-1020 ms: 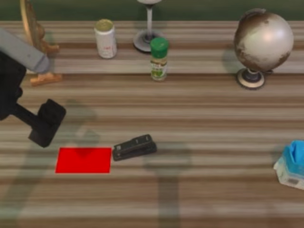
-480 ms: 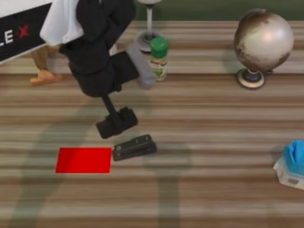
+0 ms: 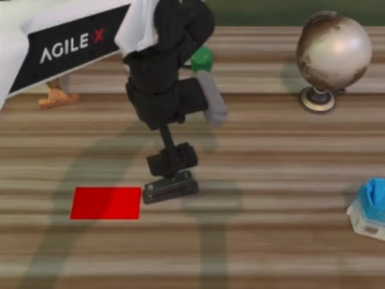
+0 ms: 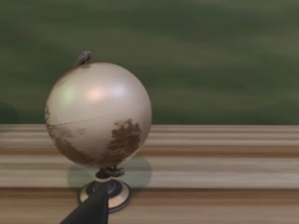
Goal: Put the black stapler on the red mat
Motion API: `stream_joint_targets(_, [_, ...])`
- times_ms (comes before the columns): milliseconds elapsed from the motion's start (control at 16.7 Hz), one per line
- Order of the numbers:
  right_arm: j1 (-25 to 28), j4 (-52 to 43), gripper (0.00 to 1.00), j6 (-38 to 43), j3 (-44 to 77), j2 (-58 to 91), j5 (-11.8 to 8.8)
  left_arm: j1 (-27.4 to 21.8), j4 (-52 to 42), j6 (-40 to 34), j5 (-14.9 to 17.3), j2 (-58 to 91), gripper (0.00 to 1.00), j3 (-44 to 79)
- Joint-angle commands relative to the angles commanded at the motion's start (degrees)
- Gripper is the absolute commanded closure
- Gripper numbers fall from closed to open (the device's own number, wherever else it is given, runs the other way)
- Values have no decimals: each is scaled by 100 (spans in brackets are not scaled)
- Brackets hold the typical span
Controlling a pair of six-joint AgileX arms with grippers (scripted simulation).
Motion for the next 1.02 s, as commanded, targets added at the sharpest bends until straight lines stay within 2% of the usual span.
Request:
stream_joint_targets(300, [0, 0, 0, 0, 0, 0, 0, 20, 105, 2, 0, 15, 0, -96])
stream_joint_targets(720, [0, 0, 0, 0, 0, 0, 0, 16, 1716, 18, 4, 511, 0, -1158])
stream_joint_targets(1020, [0, 0, 0, 0, 0, 0, 0, 15, 1996, 23, 5, 627, 0, -1369])
